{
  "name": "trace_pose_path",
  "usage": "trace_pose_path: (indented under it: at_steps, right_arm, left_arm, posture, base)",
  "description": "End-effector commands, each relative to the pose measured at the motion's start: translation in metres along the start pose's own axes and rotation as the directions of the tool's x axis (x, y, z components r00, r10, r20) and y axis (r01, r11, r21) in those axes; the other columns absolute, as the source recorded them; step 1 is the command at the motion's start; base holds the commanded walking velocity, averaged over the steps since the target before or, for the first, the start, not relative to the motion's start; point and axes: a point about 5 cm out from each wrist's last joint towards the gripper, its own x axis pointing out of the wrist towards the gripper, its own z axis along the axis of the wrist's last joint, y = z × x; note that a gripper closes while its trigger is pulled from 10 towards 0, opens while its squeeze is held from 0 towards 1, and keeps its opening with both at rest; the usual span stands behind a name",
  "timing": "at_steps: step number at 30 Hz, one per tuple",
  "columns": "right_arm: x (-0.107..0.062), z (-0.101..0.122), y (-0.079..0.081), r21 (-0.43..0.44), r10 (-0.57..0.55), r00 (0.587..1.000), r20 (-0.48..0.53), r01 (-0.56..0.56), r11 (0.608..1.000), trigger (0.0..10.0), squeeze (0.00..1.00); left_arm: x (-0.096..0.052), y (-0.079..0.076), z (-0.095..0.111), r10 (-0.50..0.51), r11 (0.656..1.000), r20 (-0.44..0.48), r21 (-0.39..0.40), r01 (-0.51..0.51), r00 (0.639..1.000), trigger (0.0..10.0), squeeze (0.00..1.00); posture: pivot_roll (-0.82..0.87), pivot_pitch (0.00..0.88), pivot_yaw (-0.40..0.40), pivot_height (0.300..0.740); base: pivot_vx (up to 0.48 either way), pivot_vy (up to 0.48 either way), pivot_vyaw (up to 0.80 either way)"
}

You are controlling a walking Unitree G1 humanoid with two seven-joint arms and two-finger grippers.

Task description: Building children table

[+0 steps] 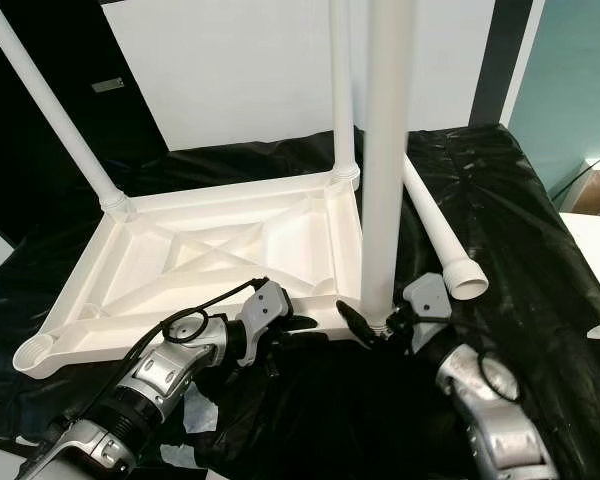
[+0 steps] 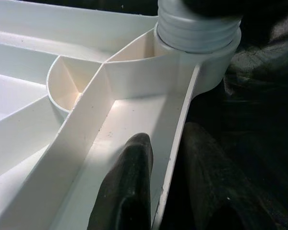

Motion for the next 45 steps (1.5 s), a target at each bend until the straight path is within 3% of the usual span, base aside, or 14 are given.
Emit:
trace_pose_path:
  at_steps: [1, 4, 5, 6, 19, 21, 22, 23, 25, 37, 38, 39, 40, 45]
  right_arm:
    - [0.002, 0.002, 0.002, 0.026, 0.054, 0.998, 0.014, -0.055, 0.998, 10.0, 0.00]
    - [0.001, 0.002, 0.000, 0.025, 0.082, 0.997, -0.005, -0.082, 0.996, 10.0, 0.00]
    - [-0.002, -0.001, 0.001, 0.041, 0.151, 0.988, -0.042, -0.150, 0.988, 4.1, 0.00]
    - [-0.010, -0.004, 0.003, 0.090, 0.267, 0.960, -0.086, -0.260, 0.961, 0.0, 0.00]
    - [-0.007, -0.006, -0.005, 0.125, 0.179, 0.983, -0.044, -0.172, 0.977, 0.0, 0.00]
    - [0.002, -0.004, -0.007, 0.102, 0.012, 1.000, 0.013, -0.013, 0.995, 0.0, 0.00]
    - [0.007, -0.005, -0.009, 0.090, -0.242, 0.968, 0.060, 0.236, 0.968, 0.0, 0.00]
    - [0.007, -0.005, -0.009, 0.090, -0.242, 0.968, 0.060, 0.236, 0.968, 0.0, 0.00]
    - [0.010, -0.009, 0.004, 0.087, -0.530, 0.844, 0.081, 0.523, 0.848, 0.0, 0.00]
    - [0.017, -0.015, 0.016, 0.108, -0.508, 0.860, 0.045, 0.502, 0.858, 0.6, 0.00]
    - [0.019, -0.015, 0.019, 0.104, -0.474, 0.879, 0.046, 0.468, 0.878, 10.0, 0.00]
    - [0.019, -0.015, 0.019, 0.104, -0.474, 0.879, 0.046, 0.468, 0.878, 10.0, 0.00]
    - [0.021, -0.014, 0.021, 0.106, -0.426, 0.903, 0.053, 0.419, 0.902, 10.0, 1.00]
    - [0.019, -0.014, 0.019, 0.080, -0.214, 0.976, 0.043, 0.210, 0.974, 10.0, 1.00]
  left_arm:
    - [0.000, -0.013, -0.023, -0.106, 0.993, -0.087, -0.065, 0.100, 0.991, 10.0, 0.00]
    - [0.001, -0.013, -0.023, -0.105, 0.993, -0.088, -0.066, 0.100, 0.991, 10.0, 0.00]
    - [0.000, -0.012, -0.023, -0.103, 0.993, -0.088, -0.065, 0.098, 0.991, 10.0, 0.00]
    - [0.000, -0.010, -0.023, -0.100, 0.994, -0.089, -0.063, 0.094, 0.991, 10.0, 0.00]
    - [-0.001, -0.011, -0.024, -0.102, 0.993, -0.092, -0.061, 0.097, 0.990, 10.0, 0.00]
    - [-0.001, -0.012, -0.024, -0.102, 0.993, -0.093, -0.061, 0.097, 0.990, 10.0, 0.00]
    - [0.000, -0.012, -0.024, -0.101, 0.993, -0.092, -0.062, 0.096, 0.991, 10.0, 0.00]
    - [0.000, -0.012, -0.024, -0.101, 0.993, -0.092, -0.062, 0.096, 0.991, 10.0, 0.00]
    - [0.000, -0.013, -0.024, -0.099, 0.994, -0.090, -0.064, 0.094, 0.991, 10.0, 0.00]
    - [-0.001, -0.014, -0.027, -0.100, 0.993, -0.097, -0.071, 0.093, 0.990, 10.0, 0.00]
    - [-0.001, -0.014, -0.027, -0.100, 0.993, -0.097, -0.070, 0.093, 0.990, 10.0, 0.00]
    - [-0.001, -0.014, -0.027, -0.100, 0.993, -0.097, -0.070, 0.093, 0.990, 10.0, 0.00]
    - [-0.001, -0.013, -0.026, -0.099, 0.993, -0.097, -0.069, 0.093, 0.990, 10.0, 0.00]
    - [-0.002, -0.012, -0.026, -0.097, 0.993, -0.097, -0.069, 0.091, 0.990, 10.0, 0.00]
  posture:
    - [-0.10, 0.000, 0.120, 0.740]
    - [-0.10, 0.000, 0.119, 0.740]
    - [-0.10, 0.000, 0.120, 0.740]
    - [-0.10, 0.000, 0.120, 0.740]
    - [-0.10, 0.000, 0.115, 0.740]
    - [-0.09, 0.000, 0.111, 0.740]
    - [-0.09, 0.000, 0.109, 0.740]
    - [-0.09, 0.000, 0.109, 0.740]
    - [-0.08, 0.000, 0.108, 0.740]
    - [-0.08, 0.000, 0.106, 0.740]
    - [-0.08, 0.000, 0.106, 0.740]
    - [-0.08, 0.000, 0.106, 0.740]
    - [-0.09, 0.000, 0.114, 0.740]
    - [-0.09, 0.000, 0.118, 0.740]
  base:
    - [0.000, 0.000, 0.00]
    - [0.000, 0.000, 0.00]
    - [0.000, 0.000, 0.00]
    - [0.000, 0.000, 0.00]
    - [0.000, 0.000, 0.00]
    - [0.000, 0.000, 0.00]
    - [0.000, 0.000, 0.00]
    - [0.000, 0.000, 0.00]
    - [0.000, 0.000, 0.00]
    - [0.000, 0.000, 0.00]
    - [0.000, 0.000, 0.00]
    - [0.000, 0.000, 0.00]
    - [0.000, 0.000, 0.00]
    - [0.000, 0.000, 0.00]
